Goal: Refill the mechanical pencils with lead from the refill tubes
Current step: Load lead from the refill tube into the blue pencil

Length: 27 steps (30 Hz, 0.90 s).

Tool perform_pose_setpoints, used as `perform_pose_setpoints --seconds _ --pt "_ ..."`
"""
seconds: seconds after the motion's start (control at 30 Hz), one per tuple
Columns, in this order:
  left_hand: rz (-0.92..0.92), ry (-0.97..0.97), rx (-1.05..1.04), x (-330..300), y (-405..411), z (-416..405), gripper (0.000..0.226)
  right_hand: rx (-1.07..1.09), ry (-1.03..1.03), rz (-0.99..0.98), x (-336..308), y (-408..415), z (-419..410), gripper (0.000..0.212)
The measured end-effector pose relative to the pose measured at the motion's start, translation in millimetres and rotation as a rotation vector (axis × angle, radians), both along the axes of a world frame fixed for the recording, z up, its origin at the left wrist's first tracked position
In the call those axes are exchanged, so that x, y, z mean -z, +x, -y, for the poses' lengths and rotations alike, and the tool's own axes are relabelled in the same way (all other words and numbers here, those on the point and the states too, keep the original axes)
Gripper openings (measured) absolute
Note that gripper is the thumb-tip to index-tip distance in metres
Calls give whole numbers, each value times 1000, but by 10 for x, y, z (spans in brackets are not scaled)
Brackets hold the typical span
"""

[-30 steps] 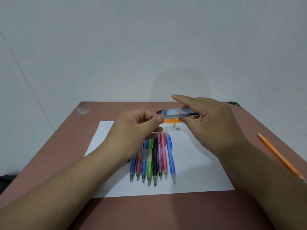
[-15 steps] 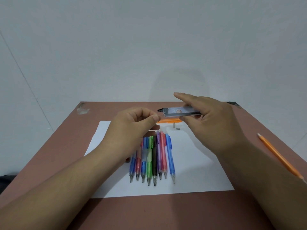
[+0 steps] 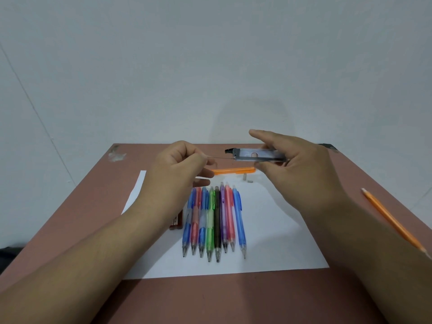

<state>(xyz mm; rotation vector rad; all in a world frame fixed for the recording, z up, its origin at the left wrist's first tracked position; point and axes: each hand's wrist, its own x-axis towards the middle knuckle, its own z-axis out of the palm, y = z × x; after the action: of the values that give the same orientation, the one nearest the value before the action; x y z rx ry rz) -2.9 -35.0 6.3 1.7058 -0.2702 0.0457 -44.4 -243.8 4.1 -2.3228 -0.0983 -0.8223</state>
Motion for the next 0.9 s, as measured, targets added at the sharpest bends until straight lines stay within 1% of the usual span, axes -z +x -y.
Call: perform_pose_setpoints --seconds 0.3,0.43,0.5,0.6,0.77,0.9 --pt "4 -58 -98 0 52 -71 18 10 60 -27 3 11 7 56" --pt "-2 -86 -110 -7 55 -91 14 17 84 -36 2 7 6 53" --pt "9 -105 -89 -6 50 -82 15 18 95 -44 2 7 2 53" --pt "73 -110 -28 -12 21 -48 24 13 92 -55 5 8 -11 53" --pt "212 10 109 36 -19 -35 13 -9 140 -80 16 5 -16 47" --pt "287 28 193 65 -54 -49 12 -22 190 -93 18 6 -40 41"
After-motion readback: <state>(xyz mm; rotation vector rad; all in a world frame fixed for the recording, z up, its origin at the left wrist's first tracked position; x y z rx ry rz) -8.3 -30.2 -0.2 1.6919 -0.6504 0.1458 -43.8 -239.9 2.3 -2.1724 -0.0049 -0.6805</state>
